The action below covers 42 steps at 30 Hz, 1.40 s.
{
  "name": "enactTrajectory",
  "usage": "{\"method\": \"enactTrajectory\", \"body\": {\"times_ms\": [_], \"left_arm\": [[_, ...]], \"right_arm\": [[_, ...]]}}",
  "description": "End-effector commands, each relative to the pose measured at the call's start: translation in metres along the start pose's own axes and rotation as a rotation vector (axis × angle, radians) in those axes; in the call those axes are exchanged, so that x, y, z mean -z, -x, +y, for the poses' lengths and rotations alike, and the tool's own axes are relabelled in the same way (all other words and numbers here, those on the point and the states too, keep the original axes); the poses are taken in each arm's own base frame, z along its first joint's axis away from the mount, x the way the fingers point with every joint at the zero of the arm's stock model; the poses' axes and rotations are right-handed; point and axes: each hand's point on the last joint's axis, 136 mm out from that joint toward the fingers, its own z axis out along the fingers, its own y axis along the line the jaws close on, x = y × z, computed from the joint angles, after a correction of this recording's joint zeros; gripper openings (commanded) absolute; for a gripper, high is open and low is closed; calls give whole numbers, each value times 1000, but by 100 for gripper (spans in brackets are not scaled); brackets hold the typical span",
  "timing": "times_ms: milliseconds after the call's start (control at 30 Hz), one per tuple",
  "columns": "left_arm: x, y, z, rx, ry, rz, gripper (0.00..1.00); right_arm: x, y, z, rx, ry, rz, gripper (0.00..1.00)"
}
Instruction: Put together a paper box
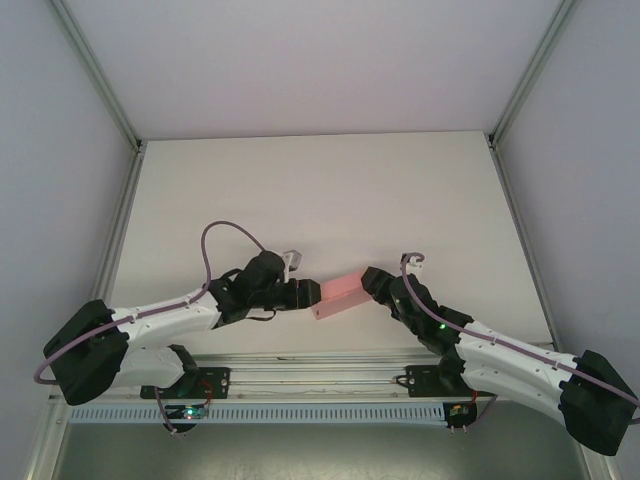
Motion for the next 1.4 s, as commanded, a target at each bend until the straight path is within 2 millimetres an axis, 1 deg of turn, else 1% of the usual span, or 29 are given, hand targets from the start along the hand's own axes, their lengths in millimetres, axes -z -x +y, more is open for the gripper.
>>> {"method": "enactTrajectory", "body": {"times_ms": [0, 67, 200, 267, 300, 333, 533, 567, 633, 700, 800, 933, 1000, 1067, 1367], "left_arm": [[-11, -25, 59, 80, 161, 58, 43], [-14, -28, 65, 92, 178, 77, 33], [-22, -31, 72, 97, 186, 100, 20], [-24, -30, 77, 101, 203, 103, 10], [-25, -28, 80, 105, 217, 100, 3], [-25, -27, 83, 108, 224, 98, 0], [-29, -23, 90, 75, 274, 128, 0], [-29, -23, 92, 74, 291, 129, 0], [-28, -21, 94, 64, 303, 124, 0], [-27, -18, 92, 49, 305, 109, 0], [-25, -12, 91, 33, 313, 89, 0], [-28, -9, 87, 10, 302, 94, 0], [-28, -8, 87, 2, 302, 87, 0], [-29, -7, 87, -19, 295, 80, 0], [-28, -6, 87, -67, 295, 82, 0]], "right_arm": [[11, -61, -101, 156, -325, 235, 47], [10, -64, -100, 176, -315, 248, 46], [6, -71, -102, 189, -293, 269, 43], [4, -74, -100, 194, -256, 275, 41], [3, -75, -100, 192, -248, 276, 39], [4, -75, -100, 199, -245, 277, 37], [6, -74, -100, 209, -197, 273, 34], [7, -73, -102, 201, -193, 272, 32], [8, -75, -104, 189, -178, 277, 23], [9, -76, -101, 186, -148, 289, 20], [11, -77, -93, 190, -99, 307, 20], [11, -78, -94, 193, -89, 312, 7], [11, -77, -97, 181, -97, 304, 2], [11, -77, -96, 172, -87, 299, 0], [12, -73, -92, 161, -78, 297, 0]]}}
